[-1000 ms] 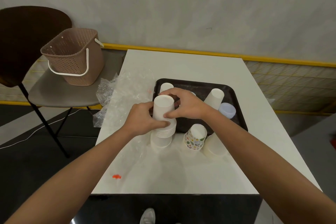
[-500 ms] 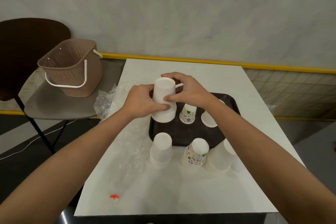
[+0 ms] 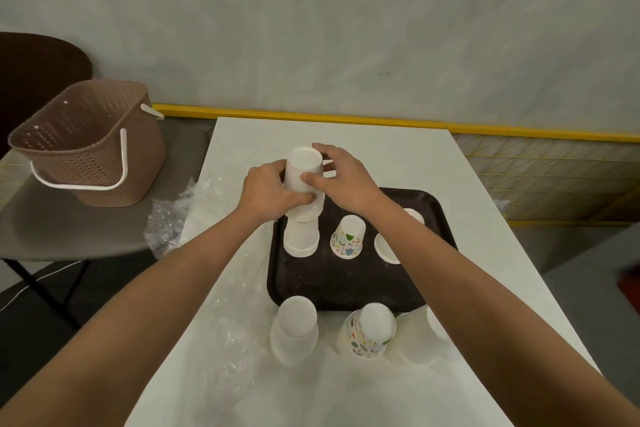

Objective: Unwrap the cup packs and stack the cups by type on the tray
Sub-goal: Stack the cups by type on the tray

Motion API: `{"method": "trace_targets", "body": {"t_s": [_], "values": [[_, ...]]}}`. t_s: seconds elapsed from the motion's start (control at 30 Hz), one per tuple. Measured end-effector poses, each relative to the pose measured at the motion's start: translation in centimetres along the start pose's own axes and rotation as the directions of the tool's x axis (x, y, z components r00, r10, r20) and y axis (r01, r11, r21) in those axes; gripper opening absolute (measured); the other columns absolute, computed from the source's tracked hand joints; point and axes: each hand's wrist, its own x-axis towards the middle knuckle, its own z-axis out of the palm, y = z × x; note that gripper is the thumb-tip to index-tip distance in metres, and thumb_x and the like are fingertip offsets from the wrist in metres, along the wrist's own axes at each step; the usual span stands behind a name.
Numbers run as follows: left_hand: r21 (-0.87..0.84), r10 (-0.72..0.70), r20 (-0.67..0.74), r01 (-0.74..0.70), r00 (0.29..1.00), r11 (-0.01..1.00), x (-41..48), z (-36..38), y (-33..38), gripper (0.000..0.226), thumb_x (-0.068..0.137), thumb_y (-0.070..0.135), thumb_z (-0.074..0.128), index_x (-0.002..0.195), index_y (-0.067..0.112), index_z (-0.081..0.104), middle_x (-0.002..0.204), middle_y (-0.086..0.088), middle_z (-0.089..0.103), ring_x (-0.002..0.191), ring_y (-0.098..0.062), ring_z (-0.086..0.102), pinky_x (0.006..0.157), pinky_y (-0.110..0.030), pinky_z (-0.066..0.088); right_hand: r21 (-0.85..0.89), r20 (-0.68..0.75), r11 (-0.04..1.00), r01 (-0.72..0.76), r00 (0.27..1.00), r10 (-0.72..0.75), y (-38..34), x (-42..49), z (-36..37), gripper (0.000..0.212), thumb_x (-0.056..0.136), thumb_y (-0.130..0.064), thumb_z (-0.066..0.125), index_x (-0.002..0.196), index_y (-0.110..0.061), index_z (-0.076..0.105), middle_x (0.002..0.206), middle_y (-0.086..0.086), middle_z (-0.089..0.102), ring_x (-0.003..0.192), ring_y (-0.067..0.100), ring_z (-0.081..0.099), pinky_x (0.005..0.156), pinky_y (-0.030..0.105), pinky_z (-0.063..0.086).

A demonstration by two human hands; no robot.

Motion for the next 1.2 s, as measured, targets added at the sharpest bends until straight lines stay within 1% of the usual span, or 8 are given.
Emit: {"method": "trace_targets", "body": {"t_s": [0.17, 0.33, 0.47, 0.57, 0.73, 0.97, 1.1, 1.2], "values": [[0.014, -0.013, 0.059, 0.013, 0.998, 1.0, 0.4, 1.6, -1.5, 0.058, 0.066, 0.038, 0.081, 0.115, 0.013, 0.063, 0.106, -0.005, 0.07, 0.092, -0.022, 0.064, 0.078, -0.032, 0.051, 0.021, 0.031, 0.997, -0.072, 0.997, 0.071, 1.8, 0.4, 1.1, 0.062, 0.088, -0.029, 0.064, 0.142, -0.02, 0.037, 0.141, 0.003, 0.046, 0.12, 0.021, 0.052, 0.099, 0.033, 0.043], [0.027, -0.061, 0.116, 0.059, 0.991, 0.998, 0.6, 2.6, -2.6, 0.052, 0.066, 0.037, 0.081, 0.108, 0.013, 0.064, 0.097, -0.003, 0.07, 0.087, -0.021, 0.063, 0.075, -0.032, 0.051, 0.036, 0.057, 0.994, -0.106, 0.993, 0.104, 2.8, 0.5, 2.3, 0.06, 0.087, -0.03, 0.065, 0.141, -0.022, 0.04, 0.138, 0.004, 0.049, 0.12, 0.021, 0.052, 0.103, 0.036, 0.043], [0.025, -0.088, 0.167, 0.085, 0.982, 0.996, 0.3, 3.7, -3.6, 0.052, 0.065, 0.036, 0.082, 0.107, 0.013, 0.062, 0.088, 0.002, 0.065, 0.084, -0.021, 0.061, 0.07, -0.028, 0.045, 0.005, 0.061, 0.991, -0.136, 0.989, 0.135, 3.6, 0.4, 3.0, 0.057, 0.086, -0.029, 0.067, 0.137, -0.018, 0.044, 0.131, 0.005, 0.054, 0.114, 0.02, 0.053, 0.1, 0.034, 0.044], [0.047, -0.1, 0.196, 0.093, 0.975, 0.995, 0.1, 4.5, -4.4, 0.06, 0.063, 0.039, 0.082, 0.113, 0.013, 0.061, 0.096, -0.001, 0.068, 0.089, -0.022, 0.062, 0.076, -0.033, 0.051, 0.009, 0.099, 0.986, -0.168, 0.981, 0.166, 4.1, 0.2, 3.5, 0.057, 0.083, -0.026, 0.07, 0.133, -0.016, 0.047, 0.127, 0.003, 0.056, 0.109, 0.018, 0.054, 0.094, 0.028, 0.044], [0.072, -0.127, 0.226, 0.113, 0.966, 0.991, -0.4, 5.5, -5.3, 0.064, 0.063, 0.037, 0.084, 0.116, 0.014, 0.057, 0.104, -0.004, 0.067, 0.095, -0.024, 0.061, 0.08, -0.032, 0.049, -0.016, 0.129, 0.98, -0.201, 0.971, 0.201, 4.8, -0.2, 4.4, 0.058, 0.08, -0.021, 0.073, 0.131, -0.016, 0.047, 0.128, 0.004, 0.057, 0.111, 0.022, 0.054, 0.1, 0.039, 0.044], [0.049, -0.135, 0.241, 0.127, 0.961, 0.991, -0.6, 5.4, -5.3, 0.071, 0.065, 0.033, 0.084, 0.125, 0.013, 0.052, 0.114, -0.005, 0.065, 0.105, -0.025, 0.06, 0.085, -0.03, 0.046, -0.019, 0.109, 0.979, -0.203, 0.973, 0.204, 4.8, -0.4, 4.8, 0.059, 0.081, -0.021, 0.072, 0.134, -0.017, 0.046, 0.13, 0.005, 0.054, 0.115, 0.024, 0.053, 0.102, 0.041, 0.043], [-0.019, -0.127, 0.207, 0.134, 0.97, 0.991, -1.5, 4.4, -5.0, 0.095, 0.063, 0.03, 0.085, 0.142, 0.014, 0.037, 0.132, -0.005, 0.057, 0.121, -0.023, 0.054, 0.099, -0.032, 0.043, -0.06, 0.058, 0.98, -0.191, 0.979, 0.194, 4.6, -1.0, 4.7, 0.07, 0.082, -0.027, 0.07, 0.143, -0.019, 0.035, 0.139, 0.007, 0.044, 0.126, 0.022, 0.045, 0.107, 0.037, 0.038], [-0.073, -0.132, 0.177, 0.147, 0.975, 0.986, -2.4, 3.3, -4.5, 0.1, 0.066, 0.028, 0.085, 0.147, 0.014, 0.028, 0.14, -0.006, 0.05, 0.127, -0.021, 0.05, 0.1, -0.028, 0.039, -0.055, -0.014, 0.98, -0.19, 0.982, 0.189, 4.4, -1.6, 4.1, 0.07, 0.083, -0.031, 0.069, 0.143, -0.018, 0.034, 0.144, 0.006, 0.04, 0.132, 0.022, 0.039, 0.109, 0.036, 0.035]]}}
